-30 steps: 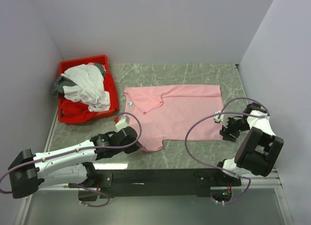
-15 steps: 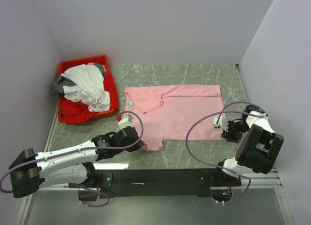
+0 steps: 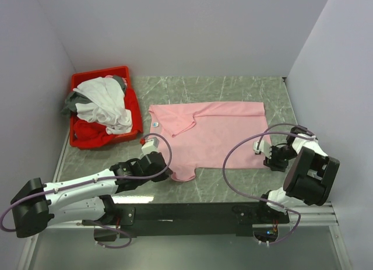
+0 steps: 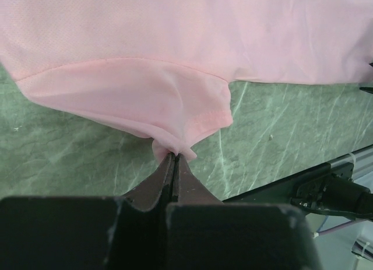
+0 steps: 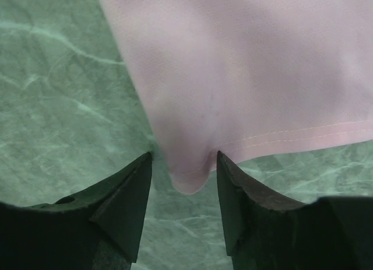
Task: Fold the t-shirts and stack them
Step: Fold the tshirt
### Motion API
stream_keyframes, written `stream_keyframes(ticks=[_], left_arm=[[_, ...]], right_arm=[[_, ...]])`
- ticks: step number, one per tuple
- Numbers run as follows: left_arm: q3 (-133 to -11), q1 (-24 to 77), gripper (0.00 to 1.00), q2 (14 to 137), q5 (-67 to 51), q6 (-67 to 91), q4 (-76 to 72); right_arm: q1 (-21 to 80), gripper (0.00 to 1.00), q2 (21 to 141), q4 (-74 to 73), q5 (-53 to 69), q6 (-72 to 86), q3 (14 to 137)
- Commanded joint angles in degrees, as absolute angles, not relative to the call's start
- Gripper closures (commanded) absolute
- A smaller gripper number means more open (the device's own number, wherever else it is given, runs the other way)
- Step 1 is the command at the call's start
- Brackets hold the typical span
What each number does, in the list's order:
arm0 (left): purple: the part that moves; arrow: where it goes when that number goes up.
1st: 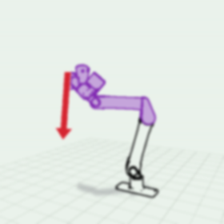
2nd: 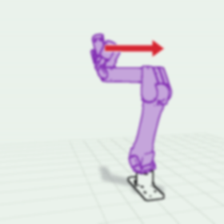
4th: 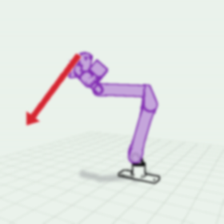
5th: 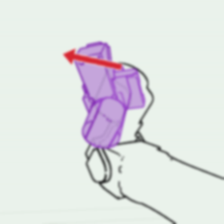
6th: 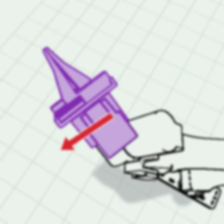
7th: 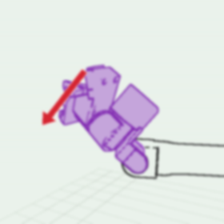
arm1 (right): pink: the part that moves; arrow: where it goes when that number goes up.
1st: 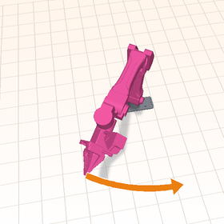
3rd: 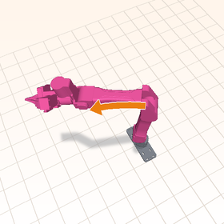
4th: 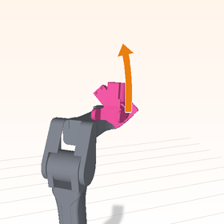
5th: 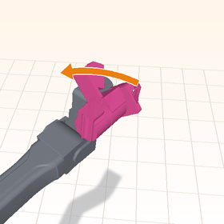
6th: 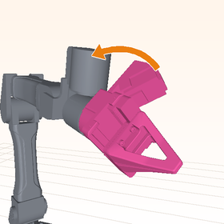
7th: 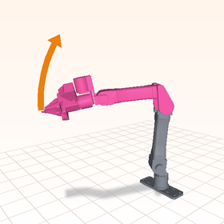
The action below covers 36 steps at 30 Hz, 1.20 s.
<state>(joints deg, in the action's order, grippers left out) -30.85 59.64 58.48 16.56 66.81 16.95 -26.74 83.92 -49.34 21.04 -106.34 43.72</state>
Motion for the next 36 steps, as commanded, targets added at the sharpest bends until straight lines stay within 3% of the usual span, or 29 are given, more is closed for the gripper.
stream_keyframes(ticks=[1,7,11,21,36], left_arm=[[-30.1,59.2,1.0,57.5,17.1,65.7,15.1],[-29.4,58.3,1.0,57.0,16.4,65.1,14.4],[-29.0,57.7,1.0,56.9,15.9,64.7,13.5],[-28.0,56.2,1.0,56.1,14.6,63.0,12.8],[-27.1,55.3,1.0,55.1,14.1,63.8,13.3]], right_arm=[[-26.0,0.44,83.8,-46.0,24.6,-102.2,44.3],[-25.1,0.36,79.3,-52.6,31.8,-99.1,50.3],[-23.6,0.35,75.2,-56.1,28.7,-100.9,47.6],[-23.4,0.53,75.0,-53.6,22.0,-100.4,41.7],[-23.5,0.55,82.4,-46.6,16.8,-98.9,41.7]])
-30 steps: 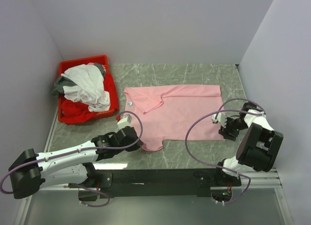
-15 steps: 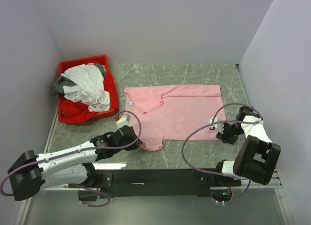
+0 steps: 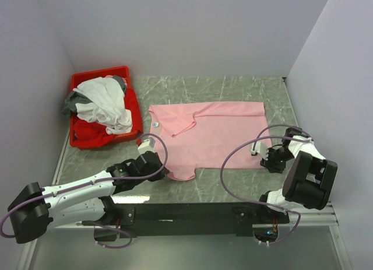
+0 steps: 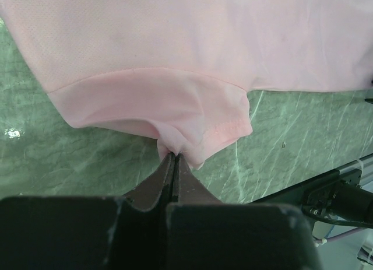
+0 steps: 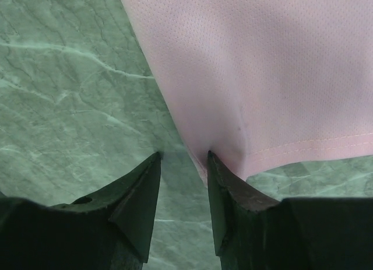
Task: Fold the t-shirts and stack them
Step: Fold the tshirt
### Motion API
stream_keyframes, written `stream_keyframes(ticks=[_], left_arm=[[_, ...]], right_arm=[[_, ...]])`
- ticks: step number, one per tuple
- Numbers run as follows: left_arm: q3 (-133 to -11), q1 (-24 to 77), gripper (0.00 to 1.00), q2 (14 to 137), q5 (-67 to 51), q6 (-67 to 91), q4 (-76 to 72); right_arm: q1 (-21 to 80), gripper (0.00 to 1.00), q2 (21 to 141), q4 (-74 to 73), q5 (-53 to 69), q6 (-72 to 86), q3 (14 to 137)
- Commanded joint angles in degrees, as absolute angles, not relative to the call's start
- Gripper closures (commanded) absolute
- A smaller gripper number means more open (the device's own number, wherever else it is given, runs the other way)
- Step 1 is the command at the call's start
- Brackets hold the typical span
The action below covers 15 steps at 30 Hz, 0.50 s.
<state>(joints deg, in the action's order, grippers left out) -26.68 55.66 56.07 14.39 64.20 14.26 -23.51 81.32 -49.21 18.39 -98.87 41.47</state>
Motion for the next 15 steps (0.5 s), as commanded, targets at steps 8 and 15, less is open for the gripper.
stream_keyframes(ticks=[8,15], left_arm=[[-28.0,55.3,1.0,55.0,14.0,64.4,14.2],[-29.0,55.2,1.0,54.7,13.1,66.4,14.8]], right_arm=[[-23.5,0.89,83.3,-46.1,17.3,-99.2,40.4],[-23.6,1.0,79.6,-49.3,22.1,-97.5,41.4]])
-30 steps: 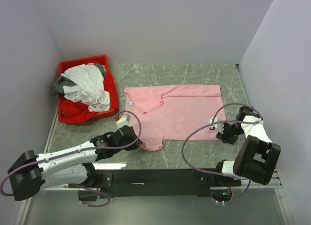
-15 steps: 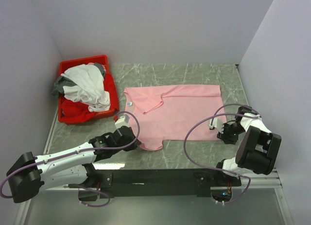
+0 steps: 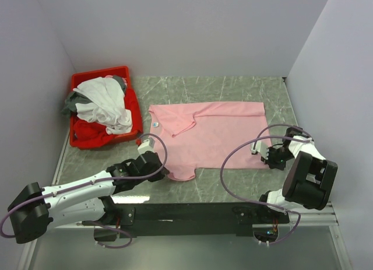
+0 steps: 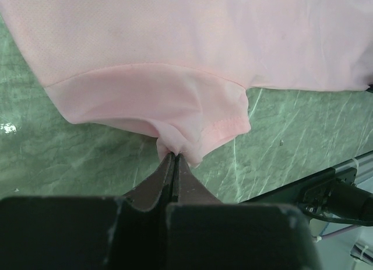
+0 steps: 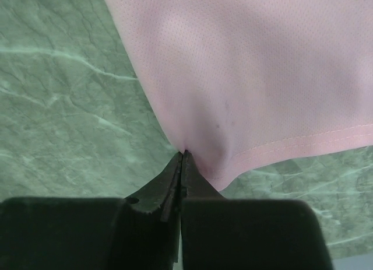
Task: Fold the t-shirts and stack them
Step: Fold the tshirt
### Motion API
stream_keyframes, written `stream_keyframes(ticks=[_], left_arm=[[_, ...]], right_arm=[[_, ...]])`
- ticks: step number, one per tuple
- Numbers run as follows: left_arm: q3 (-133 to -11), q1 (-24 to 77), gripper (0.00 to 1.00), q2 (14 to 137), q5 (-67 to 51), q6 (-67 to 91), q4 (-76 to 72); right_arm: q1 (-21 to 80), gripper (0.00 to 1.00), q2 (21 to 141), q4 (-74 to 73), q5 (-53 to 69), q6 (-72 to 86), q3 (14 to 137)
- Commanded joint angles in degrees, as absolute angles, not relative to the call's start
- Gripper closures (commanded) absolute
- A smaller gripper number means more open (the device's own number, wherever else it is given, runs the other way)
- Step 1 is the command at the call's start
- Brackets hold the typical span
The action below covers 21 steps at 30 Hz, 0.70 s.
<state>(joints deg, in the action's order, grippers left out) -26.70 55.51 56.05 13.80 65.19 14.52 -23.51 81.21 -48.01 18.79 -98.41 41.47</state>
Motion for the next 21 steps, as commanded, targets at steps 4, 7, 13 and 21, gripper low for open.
stream_keyframes(ticks=[4,7,13,21], left_arm=[[-30.7,55.2,1.0,53.0,13.1,67.1,16.2],[-31.9,55.2,1.0,51.2,13.1,67.7,17.3],[-35.4,54.9,1.0,50.5,14.8,68.6,20.2],[-38.6,52.4,1.0,51.5,16.0,69.3,20.7]], right_arm=[[-23.6,1.0,76.7,-51.7,23.8,-95.5,44.1],[-23.6,1.0,75.8,-53.2,24.5,-93.9,46.0],[-23.6,1.0,75.2,-52.3,27.0,-91.5,47.5],[-23.7,1.0,77.6,-46.8,30.1,-84.9,50.2]])
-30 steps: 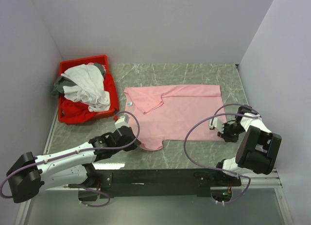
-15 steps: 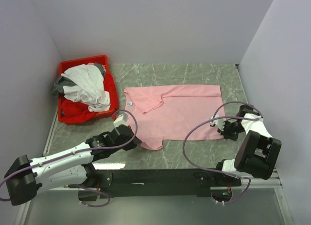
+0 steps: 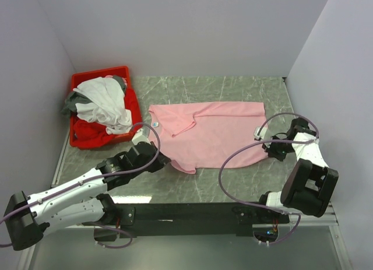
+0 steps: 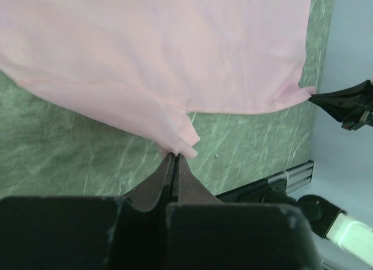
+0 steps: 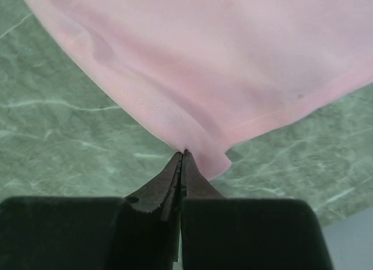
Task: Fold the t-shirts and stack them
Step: Fold the tshirt
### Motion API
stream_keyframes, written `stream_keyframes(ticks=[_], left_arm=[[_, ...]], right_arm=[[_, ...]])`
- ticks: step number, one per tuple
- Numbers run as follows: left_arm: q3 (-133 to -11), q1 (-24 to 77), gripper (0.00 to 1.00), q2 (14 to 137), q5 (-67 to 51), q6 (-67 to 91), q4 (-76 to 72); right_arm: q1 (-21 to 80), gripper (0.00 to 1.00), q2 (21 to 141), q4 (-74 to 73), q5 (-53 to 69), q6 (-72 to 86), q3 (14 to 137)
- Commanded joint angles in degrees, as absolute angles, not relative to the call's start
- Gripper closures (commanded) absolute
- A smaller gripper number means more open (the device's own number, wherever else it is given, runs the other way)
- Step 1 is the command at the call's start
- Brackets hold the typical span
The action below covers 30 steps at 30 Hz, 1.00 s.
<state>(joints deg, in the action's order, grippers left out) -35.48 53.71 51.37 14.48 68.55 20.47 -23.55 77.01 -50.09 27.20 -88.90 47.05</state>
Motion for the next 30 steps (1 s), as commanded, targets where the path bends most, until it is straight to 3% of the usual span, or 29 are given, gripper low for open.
stream_keyframes(ticks=[1,17,30], left_arm=[[-38.9,51.9,1.0,51.9,15.9,69.1,20.7],[-44.6,41.0,1.0,57.3,12.9,62.4,16.1],[-55.9,34.2,1.0,74.2,7.7,53.6,10.6]], right_arm=[[-23.7,1.0,78.0,-46.4,30.6,-84.4,51.1],[-23.7,1.0,86.1,-40.3,34.7,-76.5,57.0],[-22.2,1.0,93.7,-34.9,35.2,-68.2,62.7]])
